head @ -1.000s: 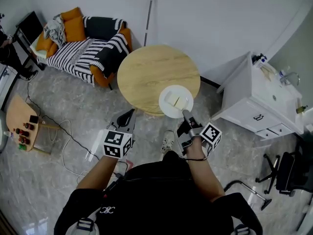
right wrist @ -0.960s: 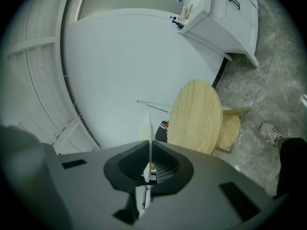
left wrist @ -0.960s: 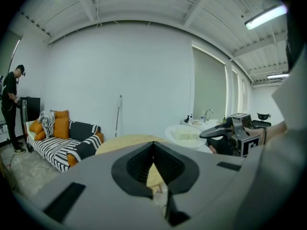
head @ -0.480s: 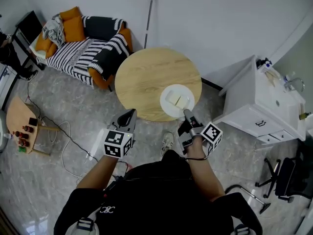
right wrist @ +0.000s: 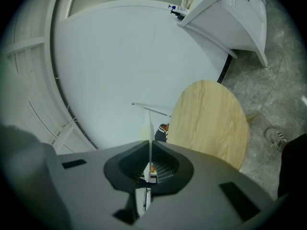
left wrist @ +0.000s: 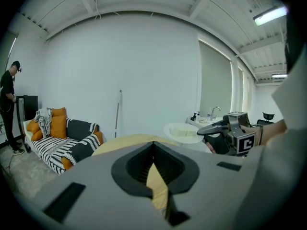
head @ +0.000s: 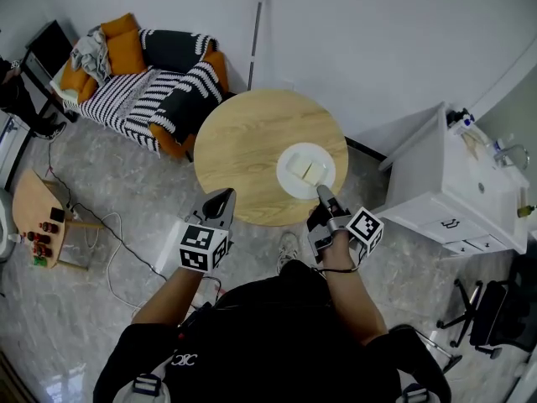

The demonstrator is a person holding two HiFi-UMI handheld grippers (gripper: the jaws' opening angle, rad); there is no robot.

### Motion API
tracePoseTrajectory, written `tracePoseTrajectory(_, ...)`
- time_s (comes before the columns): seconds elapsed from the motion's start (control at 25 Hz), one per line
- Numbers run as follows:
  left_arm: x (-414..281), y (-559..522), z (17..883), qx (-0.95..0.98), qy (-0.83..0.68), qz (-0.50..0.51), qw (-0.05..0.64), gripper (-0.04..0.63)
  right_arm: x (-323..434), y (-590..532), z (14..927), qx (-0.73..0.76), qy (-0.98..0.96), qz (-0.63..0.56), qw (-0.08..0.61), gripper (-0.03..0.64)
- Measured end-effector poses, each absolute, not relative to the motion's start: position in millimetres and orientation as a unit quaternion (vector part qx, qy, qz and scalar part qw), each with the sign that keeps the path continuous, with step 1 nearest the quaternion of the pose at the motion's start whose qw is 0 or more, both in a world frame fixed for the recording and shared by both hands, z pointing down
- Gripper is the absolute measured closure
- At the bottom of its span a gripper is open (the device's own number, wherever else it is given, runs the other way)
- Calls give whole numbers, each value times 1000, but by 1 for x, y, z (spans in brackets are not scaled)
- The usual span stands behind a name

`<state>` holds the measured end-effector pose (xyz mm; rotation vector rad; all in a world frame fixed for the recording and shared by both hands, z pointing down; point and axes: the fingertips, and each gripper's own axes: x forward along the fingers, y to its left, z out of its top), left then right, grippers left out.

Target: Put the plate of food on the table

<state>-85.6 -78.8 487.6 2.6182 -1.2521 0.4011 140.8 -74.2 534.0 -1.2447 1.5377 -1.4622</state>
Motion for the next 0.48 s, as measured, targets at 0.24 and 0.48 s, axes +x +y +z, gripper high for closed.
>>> tracePoseTrajectory(0.24, -61, -102, 493, 888, -420, 143, 122, 589, 157, -103, 532, -472, 595, -566, 321, 597)
tracePoseTrajectory(0.48, -33, -124, 496, 886, -422, 148, 124, 589, 177, -134, 546, -468, 589, -586, 302, 597)
